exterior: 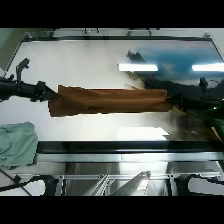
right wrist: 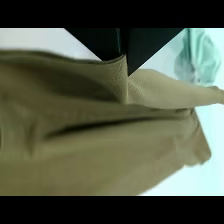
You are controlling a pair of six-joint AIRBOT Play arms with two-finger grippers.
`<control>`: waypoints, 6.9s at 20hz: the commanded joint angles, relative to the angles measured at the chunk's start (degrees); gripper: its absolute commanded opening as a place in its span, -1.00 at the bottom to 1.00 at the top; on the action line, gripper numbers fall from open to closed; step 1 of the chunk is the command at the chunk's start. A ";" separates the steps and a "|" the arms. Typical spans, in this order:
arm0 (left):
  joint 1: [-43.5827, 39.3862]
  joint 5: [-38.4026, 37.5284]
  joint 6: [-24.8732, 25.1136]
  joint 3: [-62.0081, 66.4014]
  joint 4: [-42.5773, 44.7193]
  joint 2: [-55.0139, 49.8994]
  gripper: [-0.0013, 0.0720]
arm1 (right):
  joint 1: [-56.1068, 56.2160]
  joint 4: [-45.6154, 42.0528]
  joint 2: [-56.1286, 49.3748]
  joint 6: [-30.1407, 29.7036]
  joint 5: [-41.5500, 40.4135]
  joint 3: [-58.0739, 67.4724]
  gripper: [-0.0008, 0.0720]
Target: Fold the shirts.
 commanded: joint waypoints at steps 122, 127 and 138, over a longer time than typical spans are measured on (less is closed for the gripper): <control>-6.36 -7.28 0.50 -2.21 -1.64 14.29 -0.95 | -31.58 -32.24 7.98 27.71 0.72 41.66 -0.93; -6.36 -4.94 0.52 -2.21 -1.64 14.29 -0.94 | -31.61 -32.22 -3.85 32.11 11.61 73.02 -0.93; -14.32 -7.34 0.57 -2.21 -1.68 9.29 -0.94 | -37.20 -67.10 4.35 47.69 37.94 64.76 -0.93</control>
